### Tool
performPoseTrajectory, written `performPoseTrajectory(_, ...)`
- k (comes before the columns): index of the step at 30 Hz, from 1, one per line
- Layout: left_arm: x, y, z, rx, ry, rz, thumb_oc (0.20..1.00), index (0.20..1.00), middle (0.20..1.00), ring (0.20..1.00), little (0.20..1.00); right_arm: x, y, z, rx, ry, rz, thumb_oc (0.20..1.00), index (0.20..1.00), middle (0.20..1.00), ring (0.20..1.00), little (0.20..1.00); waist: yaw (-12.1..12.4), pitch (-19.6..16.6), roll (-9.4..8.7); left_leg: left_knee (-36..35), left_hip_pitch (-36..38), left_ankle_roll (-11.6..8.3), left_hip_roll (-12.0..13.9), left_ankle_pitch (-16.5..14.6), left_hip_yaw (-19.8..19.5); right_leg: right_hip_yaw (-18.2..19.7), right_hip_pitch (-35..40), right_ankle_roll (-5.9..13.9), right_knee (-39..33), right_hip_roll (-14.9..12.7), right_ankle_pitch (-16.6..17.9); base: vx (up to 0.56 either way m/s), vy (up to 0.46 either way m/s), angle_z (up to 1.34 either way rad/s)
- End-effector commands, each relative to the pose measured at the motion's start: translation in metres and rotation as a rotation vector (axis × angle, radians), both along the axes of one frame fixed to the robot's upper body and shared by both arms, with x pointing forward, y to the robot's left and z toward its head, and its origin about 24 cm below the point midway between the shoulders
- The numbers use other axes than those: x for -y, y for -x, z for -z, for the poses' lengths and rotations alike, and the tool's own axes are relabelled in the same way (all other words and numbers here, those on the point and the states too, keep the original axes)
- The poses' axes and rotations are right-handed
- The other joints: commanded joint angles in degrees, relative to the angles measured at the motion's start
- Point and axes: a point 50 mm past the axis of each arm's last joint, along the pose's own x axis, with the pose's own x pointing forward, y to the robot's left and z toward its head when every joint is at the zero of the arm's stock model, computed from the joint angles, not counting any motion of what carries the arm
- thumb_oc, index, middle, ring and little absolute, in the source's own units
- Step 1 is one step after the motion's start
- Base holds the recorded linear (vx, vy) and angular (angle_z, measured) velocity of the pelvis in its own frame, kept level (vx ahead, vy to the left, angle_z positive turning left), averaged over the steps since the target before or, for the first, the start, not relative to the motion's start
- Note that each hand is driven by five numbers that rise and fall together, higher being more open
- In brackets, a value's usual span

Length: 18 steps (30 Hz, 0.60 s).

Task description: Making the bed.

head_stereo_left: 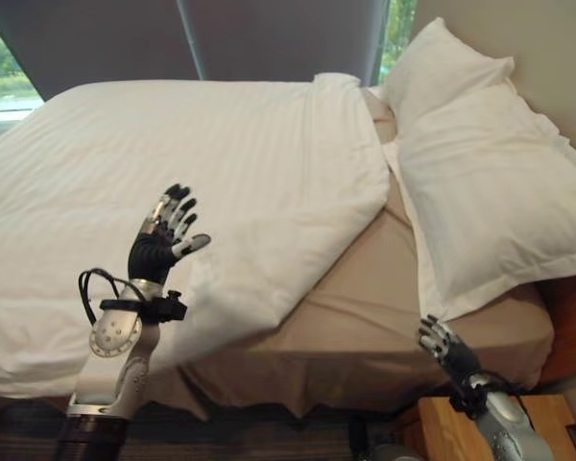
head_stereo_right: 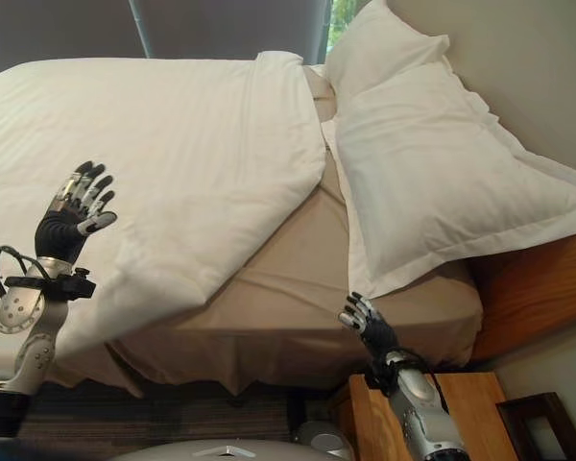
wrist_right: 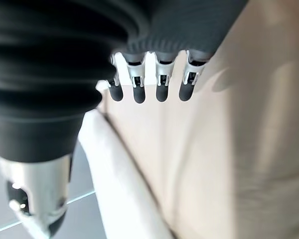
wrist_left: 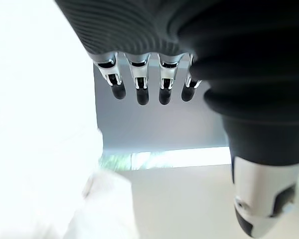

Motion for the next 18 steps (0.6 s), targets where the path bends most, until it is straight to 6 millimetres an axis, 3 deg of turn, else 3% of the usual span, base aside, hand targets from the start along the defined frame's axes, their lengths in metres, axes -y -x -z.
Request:
performPoseTrajectory(1,0.002,-0.007,-0.028,0.026,-0.093,0.103,1.0,1.0,1.0,1.0,1.0,0.005,-0.007,-0.01,0.05,0.048,-0.034,1.0,1.0,1.0,1.0,1.0,-1.15,-2.07,-0.47,0.22,-5.8,0.6,-3.7,6.92,-0.61,1.41,4.68,4.57,1.83,-1.6,-6.44,0.0,-0.044,-0.02)
performPoseTrajectory(7,0.024,-0.007,-0.031,-0.111,-0.237,0.304,1.0,1.0,1.0,1.0,1.0,0.012,-0.007,-0.007,0.016,0.07,-0.026,1.0,1.0,1.0,1.0,1.0,-1.68,-1.41,0.38,0.22,-6.14,0.32,-3.64,7.41,-1.24,1.3,4.58,4.38,1.81,-1.59,-6.44,0.0,-0.024,0.01)
performPoseTrajectory(10,0.014,-0.014,-0.064,-0.041,-0.453,0.239,1.0,1.0,1.0,1.0,1.0,0.016,-0.007,-0.004,0.005,0.058,-0.01,1.0,1.0,1.0,1.0,1.0,-1.47,-1.4,0.65,0.22,-6.29,0.08,-3.56,7.6,-1.8,0.97,4.7,4.36,1.71,-1.59,-6.49,0.01,-0.03,0.04)
performPoseTrajectory(11,0.014,-0.014,-0.064,-0.041,-0.454,0.239,1.0,1.0,1.0,1.0,1.0,0.016,-0.007,-0.004,0.005,0.057,-0.01,1.0,1.0,1.0,1.0,1.0,-1.47,-1.35,0.62,0.22,-6.25,0.08,-3.57,7.6,-1.81,0.96,4.75,4.36,1.71,-1.6,-6.51,0.03,-0.039,0.04)
performPoseTrajectory(14,-0.033,-0.021,-0.097,0.049,-0.636,-0.073,1.0,1.0,1.0,1.0,1.0,0.016,-0.001,-0.003,0.002,0.045,-0.02,1.0,1.0,1.0,1.0,1.0,-1.15,-1.64,0.83,0.22,-6.13,-0.09,-3.46,7.34,-1.66,0.84,5.0,4.47,1.45,-1.5,-6.72,0.04,-0.038,0.01)
performPoseTrajectory(18,-0.076,-0.032,-0.101,-0.026,-0.728,-0.322,1.0,1.0,1.0,1.0,1.0,0.012,0.005,0.0,-0.014,0.03,-0.036,1.0,1.0,1.0,1.0,1.0,-2.2,-1.93,1.37,0.22,-6.24,-0.24,-3.37,7.18,-1.04,0.94,4.92,4.59,1.31,-1.47,-6.88,0.03,-0.01,-0.01)
